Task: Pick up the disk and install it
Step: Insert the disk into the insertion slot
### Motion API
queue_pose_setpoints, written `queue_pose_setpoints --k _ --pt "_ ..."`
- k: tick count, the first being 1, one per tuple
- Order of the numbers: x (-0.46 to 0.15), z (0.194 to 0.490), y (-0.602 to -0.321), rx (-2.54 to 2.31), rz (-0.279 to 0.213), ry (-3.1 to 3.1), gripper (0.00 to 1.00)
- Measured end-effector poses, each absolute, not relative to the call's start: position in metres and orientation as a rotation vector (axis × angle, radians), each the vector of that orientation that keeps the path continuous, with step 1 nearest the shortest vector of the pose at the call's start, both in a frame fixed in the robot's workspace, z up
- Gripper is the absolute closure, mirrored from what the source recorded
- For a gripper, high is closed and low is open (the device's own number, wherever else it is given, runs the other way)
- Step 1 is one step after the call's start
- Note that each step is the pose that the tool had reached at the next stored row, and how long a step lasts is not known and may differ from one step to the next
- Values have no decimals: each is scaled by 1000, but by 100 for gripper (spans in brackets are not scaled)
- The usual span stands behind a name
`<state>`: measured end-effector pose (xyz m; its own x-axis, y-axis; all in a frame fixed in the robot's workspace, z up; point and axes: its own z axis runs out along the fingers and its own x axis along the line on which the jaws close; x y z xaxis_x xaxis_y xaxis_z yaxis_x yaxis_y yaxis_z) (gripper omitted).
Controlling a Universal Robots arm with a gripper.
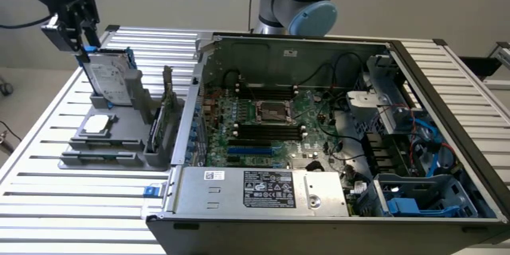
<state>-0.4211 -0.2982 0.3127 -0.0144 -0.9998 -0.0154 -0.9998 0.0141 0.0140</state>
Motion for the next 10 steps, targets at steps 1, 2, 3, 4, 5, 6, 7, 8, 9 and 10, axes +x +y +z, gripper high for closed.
queue_pose_setpoints --k 1,2,3,4,5,6,7,8,9,10 --pt "-422 311 -298 -2205 33 2236 40" --pt "-422 309 -298 -2205 33 2236 40" --pt "-422 307 -298 -2205 33 2236 40" --pt "-422 306 -298 -2205 32 2236 40" --pt "-422 304 -298 -2205 32 2236 40" --pt "-422 302 -298 -2205 32 2237 40" --pt "-422 300 -298 -2205 32 2237 40" --pt "-422 298 -298 -2205 33 2237 40" --pt "-422 296 -298 -2205 33 2237 40" --pt "-422 295 -298 -2205 33 2237 40"
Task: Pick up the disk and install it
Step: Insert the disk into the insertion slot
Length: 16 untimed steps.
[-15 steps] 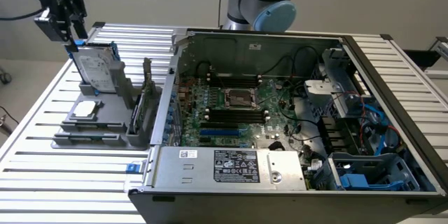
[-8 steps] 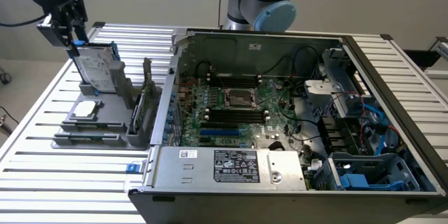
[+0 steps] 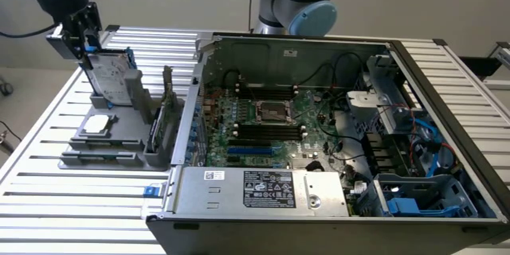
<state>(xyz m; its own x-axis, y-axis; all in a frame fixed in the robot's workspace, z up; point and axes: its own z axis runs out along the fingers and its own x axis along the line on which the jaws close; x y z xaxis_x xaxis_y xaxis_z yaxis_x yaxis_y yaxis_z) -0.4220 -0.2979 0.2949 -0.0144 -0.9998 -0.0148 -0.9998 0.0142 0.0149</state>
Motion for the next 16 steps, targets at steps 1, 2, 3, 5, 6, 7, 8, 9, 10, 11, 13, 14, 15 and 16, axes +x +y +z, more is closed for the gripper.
queue_pose_setpoints --k 1,2,3,5,6,7,8,9,10,11,13,14,15,16 --pt "-422 294 -298 -2205 33 2237 40" --pt "-422 293 -298 -2205 33 2237 40" --pt "-422 292 -297 -2205 33 2237 40" --pt "-422 291 -297 -2206 33 2237 40" --pt "-423 290 -297 -2206 33 2236 40" --pt "-423 290 -297 -2208 33 2235 40" --pt "-423 289 -297 -2209 33 2234 40" --pt "-423 289 -297 -2210 33 2233 40" --pt "-423 288 -296 -2211 33 2232 40" --pt "-423 288 -296 -2213 33 2230 40" --pt "-423 287 -295 -2220 33 2223 40" --pt "-423 287 -295 -2223 33 2220 40" --pt "-423 287 -295 -2225 34 2218 40" --pt "-423 287 -294 -2230 34 2214 40"
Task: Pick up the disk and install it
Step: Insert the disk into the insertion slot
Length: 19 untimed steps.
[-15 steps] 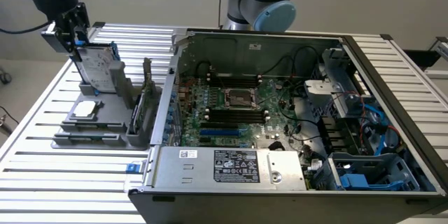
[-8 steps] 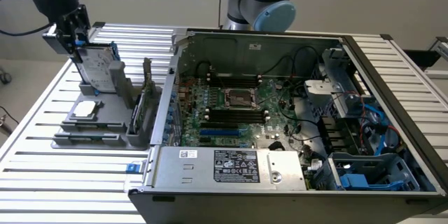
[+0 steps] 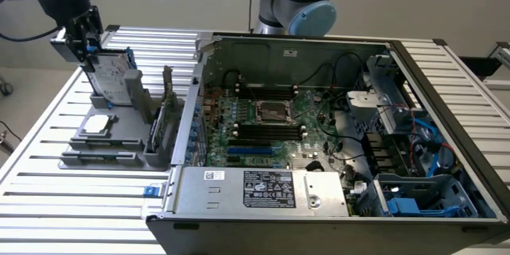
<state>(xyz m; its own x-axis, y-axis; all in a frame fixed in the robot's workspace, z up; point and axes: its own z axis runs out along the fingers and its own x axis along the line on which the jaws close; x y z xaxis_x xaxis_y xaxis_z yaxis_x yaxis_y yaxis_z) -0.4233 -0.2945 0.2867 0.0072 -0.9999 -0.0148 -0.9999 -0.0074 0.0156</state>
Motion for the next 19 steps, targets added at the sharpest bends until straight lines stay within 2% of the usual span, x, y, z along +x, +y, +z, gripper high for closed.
queue_pose_setpoints --k 12,15,16,19 --pt "-424 286 -294 2246 -35 -2195 40" --pt "-424 286 -294 2246 -35 -2195 42" --pt "-424 286 -294 2246 -35 -2195 49" --pt "-424 286 -295 2246 -35 -2195 49"
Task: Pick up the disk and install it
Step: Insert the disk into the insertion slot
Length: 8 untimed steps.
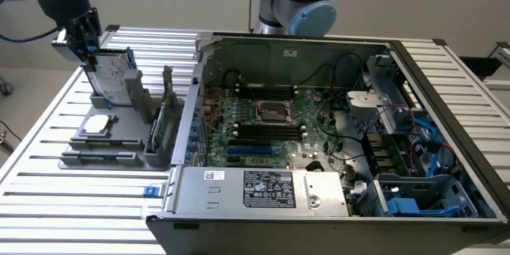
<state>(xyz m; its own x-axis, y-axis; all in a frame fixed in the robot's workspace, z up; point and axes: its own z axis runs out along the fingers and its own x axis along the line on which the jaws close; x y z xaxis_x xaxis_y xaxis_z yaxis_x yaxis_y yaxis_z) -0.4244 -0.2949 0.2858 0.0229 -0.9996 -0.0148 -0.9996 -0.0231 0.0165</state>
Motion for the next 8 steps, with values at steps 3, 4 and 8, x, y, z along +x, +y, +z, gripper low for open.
queue_pose_setpoints --k 3,4,8 --pt "-424 286 -296 2245 -35 -2195 49" --pt "-424 286 -296 2244 -35 -2196 49" --pt "-424 286 -297 2242 -36 -2198 49"
